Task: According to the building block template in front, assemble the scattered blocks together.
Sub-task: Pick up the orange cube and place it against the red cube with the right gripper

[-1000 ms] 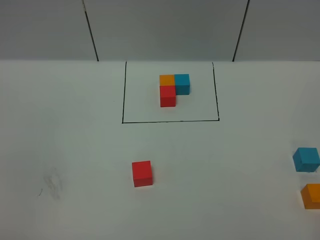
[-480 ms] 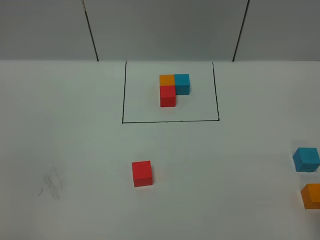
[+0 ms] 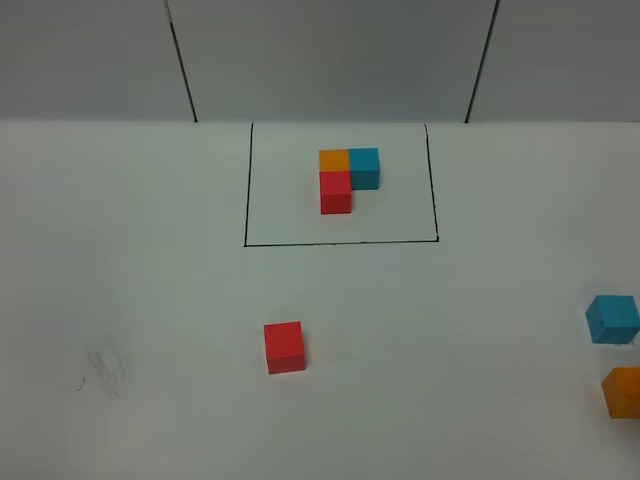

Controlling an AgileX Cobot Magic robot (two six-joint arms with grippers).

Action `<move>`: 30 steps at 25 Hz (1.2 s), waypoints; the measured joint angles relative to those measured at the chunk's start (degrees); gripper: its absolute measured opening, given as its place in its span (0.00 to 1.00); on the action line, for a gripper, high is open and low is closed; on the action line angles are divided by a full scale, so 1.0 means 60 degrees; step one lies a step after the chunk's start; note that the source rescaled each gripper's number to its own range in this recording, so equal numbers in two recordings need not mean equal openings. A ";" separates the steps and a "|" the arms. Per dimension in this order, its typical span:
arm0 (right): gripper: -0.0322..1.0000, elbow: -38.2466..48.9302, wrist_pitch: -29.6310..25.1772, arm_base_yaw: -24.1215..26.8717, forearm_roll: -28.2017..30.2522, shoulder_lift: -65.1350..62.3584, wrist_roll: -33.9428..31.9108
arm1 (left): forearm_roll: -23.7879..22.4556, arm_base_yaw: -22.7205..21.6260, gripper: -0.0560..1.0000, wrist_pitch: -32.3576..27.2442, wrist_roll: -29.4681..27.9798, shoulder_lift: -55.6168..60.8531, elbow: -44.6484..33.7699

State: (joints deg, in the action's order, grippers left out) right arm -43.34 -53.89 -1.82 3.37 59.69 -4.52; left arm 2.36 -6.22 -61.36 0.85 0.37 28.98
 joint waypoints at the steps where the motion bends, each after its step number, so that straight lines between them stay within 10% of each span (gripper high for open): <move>1: 0.97 0.0099 0.0220 0.0000 0.0000 0.0130 -0.0012 | 0.0000 0.0000 0.05 0.0000 0.0000 0.0000 0.0000; 30: 0.97 0.1103 0.3226 0.0000 0.0532 0.4318 -0.0716 | 0.0000 0.0000 0.05 0.0000 0.0000 0.0000 0.0000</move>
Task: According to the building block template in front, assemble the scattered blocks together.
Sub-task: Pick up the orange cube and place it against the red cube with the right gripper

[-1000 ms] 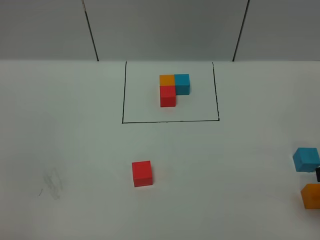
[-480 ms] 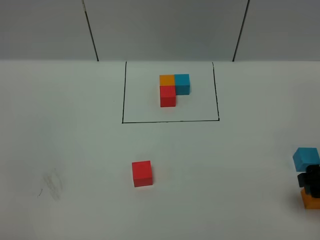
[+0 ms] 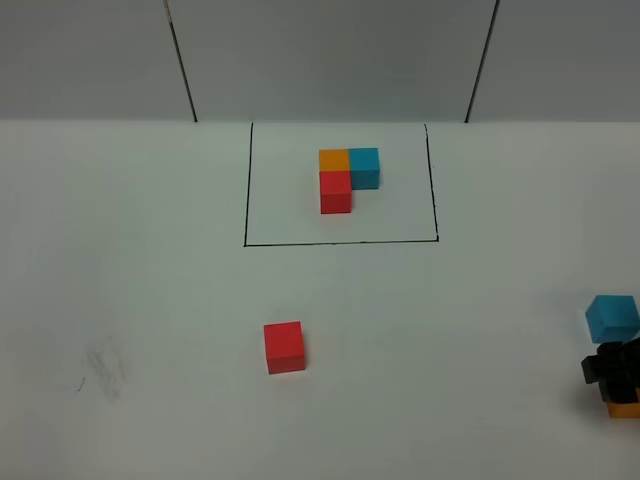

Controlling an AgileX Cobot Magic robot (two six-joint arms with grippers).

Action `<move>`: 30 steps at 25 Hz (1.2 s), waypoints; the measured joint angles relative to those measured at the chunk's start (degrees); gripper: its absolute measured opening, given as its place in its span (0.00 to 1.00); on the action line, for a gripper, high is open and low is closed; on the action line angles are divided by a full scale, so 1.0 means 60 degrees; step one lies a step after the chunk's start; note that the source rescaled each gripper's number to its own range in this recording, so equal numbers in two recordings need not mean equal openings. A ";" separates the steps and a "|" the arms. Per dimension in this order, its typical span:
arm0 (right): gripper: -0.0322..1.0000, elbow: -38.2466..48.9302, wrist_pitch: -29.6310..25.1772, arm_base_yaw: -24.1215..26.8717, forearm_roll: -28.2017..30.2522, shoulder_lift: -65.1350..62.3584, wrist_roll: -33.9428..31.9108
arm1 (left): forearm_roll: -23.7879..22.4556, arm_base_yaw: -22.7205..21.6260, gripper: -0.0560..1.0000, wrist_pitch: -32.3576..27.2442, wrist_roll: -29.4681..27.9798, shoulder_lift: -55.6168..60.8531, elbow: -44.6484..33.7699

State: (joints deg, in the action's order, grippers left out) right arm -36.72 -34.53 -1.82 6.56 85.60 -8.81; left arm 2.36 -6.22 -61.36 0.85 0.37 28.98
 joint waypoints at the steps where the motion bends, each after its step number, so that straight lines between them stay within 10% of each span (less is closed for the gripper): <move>1: 0.97 0.0000 0.0037 0.0000 0.0060 0.0091 -0.0054 | 0.0000 0.0000 0.05 0.0000 0.0000 0.0000 0.0000; 23: 0.96 0.0000 0.1070 0.0000 0.0362 0.1441 -0.0152 | 0.0000 0.0000 0.06 0.0000 0.0000 0.0000 0.0000; 30: 0.69 -0.0008 0.1089 0.0000 0.0476 0.1501 -0.0159 | 0.0000 0.0000 0.06 0.0000 0.0000 0.0000 0.0000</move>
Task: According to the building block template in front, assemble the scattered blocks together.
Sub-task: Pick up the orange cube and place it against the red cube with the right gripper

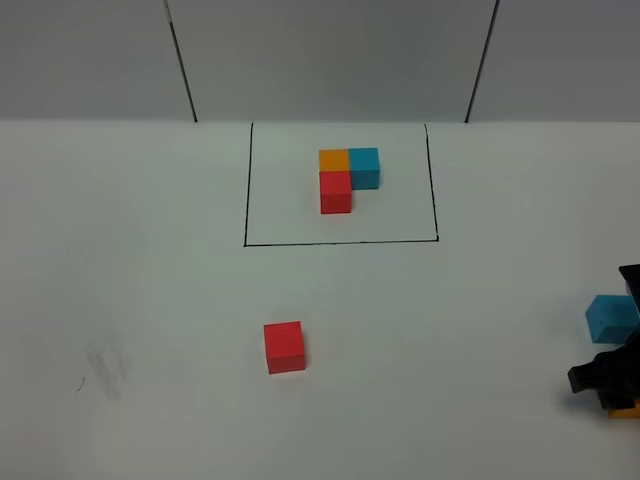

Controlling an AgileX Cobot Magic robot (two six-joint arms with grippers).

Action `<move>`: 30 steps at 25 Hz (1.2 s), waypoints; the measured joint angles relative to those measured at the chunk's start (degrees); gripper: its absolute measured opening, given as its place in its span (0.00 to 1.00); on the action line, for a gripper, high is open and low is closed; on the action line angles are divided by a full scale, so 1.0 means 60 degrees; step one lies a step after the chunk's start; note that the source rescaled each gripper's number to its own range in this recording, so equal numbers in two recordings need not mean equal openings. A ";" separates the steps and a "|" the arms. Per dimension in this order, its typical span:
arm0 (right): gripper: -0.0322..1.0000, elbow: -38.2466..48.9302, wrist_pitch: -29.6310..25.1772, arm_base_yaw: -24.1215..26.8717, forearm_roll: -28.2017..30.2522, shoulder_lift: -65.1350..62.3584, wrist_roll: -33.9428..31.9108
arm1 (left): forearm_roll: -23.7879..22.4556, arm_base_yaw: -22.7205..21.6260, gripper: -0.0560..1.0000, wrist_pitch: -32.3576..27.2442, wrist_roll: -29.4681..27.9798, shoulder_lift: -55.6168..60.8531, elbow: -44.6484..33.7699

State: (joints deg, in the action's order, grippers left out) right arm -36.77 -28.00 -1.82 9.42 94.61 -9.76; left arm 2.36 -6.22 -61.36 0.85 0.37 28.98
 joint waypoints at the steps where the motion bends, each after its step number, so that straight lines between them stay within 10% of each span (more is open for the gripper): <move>1: 0.61 0.0000 0.0000 0.0000 0.0000 0.0000 0.0000 | 0.0000 0.0000 0.06 0.0000 0.0000 0.0000 0.0000; 17: 0.59 0.0009 -0.0179 0.0000 -0.0082 -0.0391 0.0316 | 0.0000 0.0000 0.06 0.0000 0.0000 0.0000 0.0000; 30: 0.59 -0.0833 -0.2557 -0.0035 -0.0727 -0.4086 0.0918 | 0.0000 0.0000 0.06 0.0006 0.0000 0.0000 0.0000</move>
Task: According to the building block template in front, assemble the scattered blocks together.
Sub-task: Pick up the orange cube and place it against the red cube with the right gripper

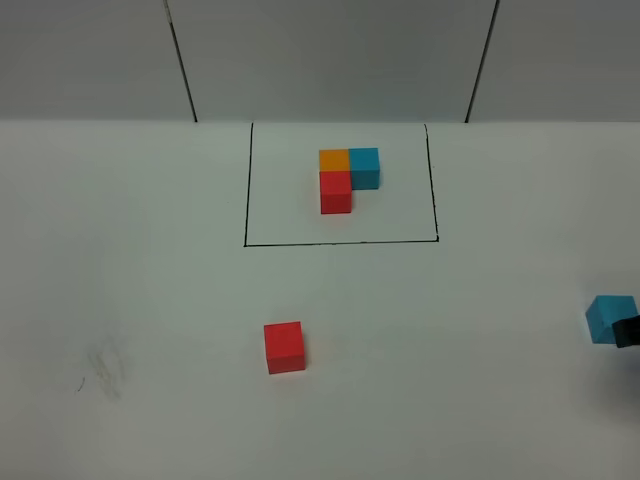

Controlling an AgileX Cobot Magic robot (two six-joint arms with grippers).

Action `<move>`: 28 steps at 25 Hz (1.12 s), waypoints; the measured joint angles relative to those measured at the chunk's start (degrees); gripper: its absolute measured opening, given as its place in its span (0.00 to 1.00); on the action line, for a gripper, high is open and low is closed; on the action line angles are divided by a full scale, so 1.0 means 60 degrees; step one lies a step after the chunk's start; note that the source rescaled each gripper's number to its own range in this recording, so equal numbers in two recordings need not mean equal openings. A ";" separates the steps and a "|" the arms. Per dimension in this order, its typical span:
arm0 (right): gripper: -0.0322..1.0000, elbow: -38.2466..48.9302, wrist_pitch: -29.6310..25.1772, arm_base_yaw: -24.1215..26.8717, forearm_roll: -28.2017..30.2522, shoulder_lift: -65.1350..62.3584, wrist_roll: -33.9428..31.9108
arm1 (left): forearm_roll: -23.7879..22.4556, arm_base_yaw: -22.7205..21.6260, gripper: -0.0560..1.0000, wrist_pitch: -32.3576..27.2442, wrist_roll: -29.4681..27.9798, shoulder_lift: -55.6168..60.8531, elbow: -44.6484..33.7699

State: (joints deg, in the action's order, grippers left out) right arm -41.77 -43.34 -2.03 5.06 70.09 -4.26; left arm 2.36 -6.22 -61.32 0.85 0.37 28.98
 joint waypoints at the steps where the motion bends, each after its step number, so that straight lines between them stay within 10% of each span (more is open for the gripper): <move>1: 0.59 -0.0108 -0.0214 -0.0082 -0.0048 -0.0262 0.0054 | 0.0000 0.0000 0.06 0.0000 0.0000 0.0000 0.0000; 16: 0.59 -0.1158 -0.1062 -0.1369 -0.0453 -0.1270 0.2173 | 0.0000 0.0000 0.06 0.0000 0.0000 0.0000 0.0000; 28: 0.59 -0.1322 -0.1359 -0.1692 -0.1085 -0.1277 0.8010 | 0.0000 0.0000 0.06 0.0000 0.0000 0.0000 0.0000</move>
State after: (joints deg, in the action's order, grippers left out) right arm -49.70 -51.49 -12.18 -1.46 62.43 43.80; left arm 2.36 -6.22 -61.32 0.85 0.37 28.98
